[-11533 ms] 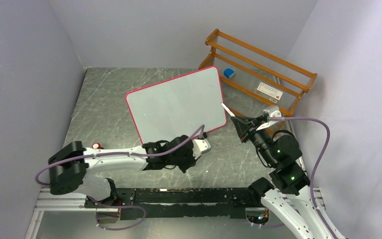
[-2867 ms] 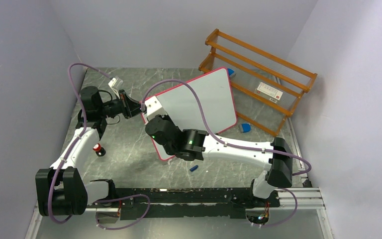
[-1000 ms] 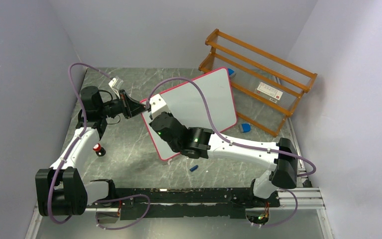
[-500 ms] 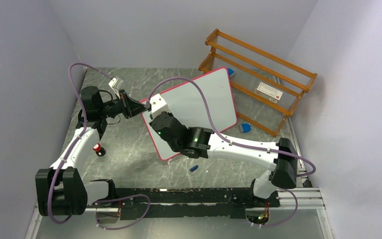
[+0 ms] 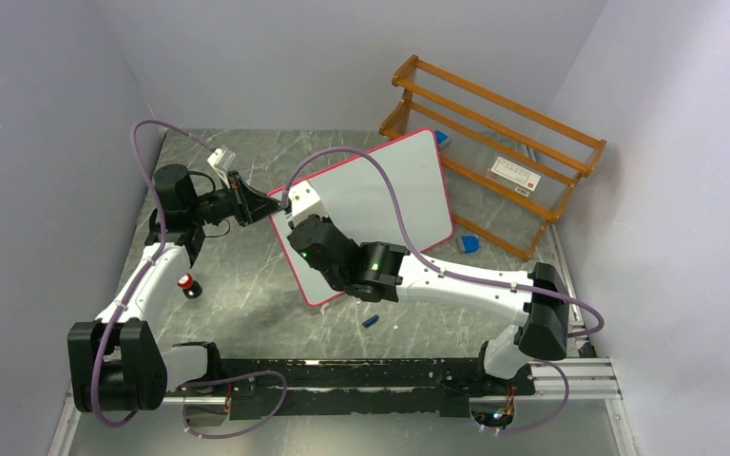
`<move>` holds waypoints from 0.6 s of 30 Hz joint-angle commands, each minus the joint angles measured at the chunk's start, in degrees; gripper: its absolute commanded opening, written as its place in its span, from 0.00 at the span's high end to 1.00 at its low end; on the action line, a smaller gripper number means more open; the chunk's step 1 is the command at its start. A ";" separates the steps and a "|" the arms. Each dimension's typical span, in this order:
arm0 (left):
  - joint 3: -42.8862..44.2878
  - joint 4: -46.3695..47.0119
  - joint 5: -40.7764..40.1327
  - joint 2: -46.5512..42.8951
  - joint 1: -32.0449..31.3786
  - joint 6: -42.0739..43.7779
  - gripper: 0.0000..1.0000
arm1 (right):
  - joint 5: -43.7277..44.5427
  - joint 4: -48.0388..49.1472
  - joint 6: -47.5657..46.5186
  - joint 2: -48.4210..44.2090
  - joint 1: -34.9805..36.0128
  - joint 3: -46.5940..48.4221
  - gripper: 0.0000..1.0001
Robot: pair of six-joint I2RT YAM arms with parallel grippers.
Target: Write a sentence on the whiteboard
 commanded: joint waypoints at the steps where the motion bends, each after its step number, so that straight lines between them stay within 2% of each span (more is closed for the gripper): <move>1: -0.98 -3.73 -0.43 0.73 -1.98 6.27 0.95 | -0.30 -2.29 1.96 -0.62 -0.66 -1.33 1.00; 18: -0.97 -4.08 -0.72 0.73 -2.35 6.53 0.95 | -1.28 -3.95 4.50 -2.71 -0.30 -3.72 1.00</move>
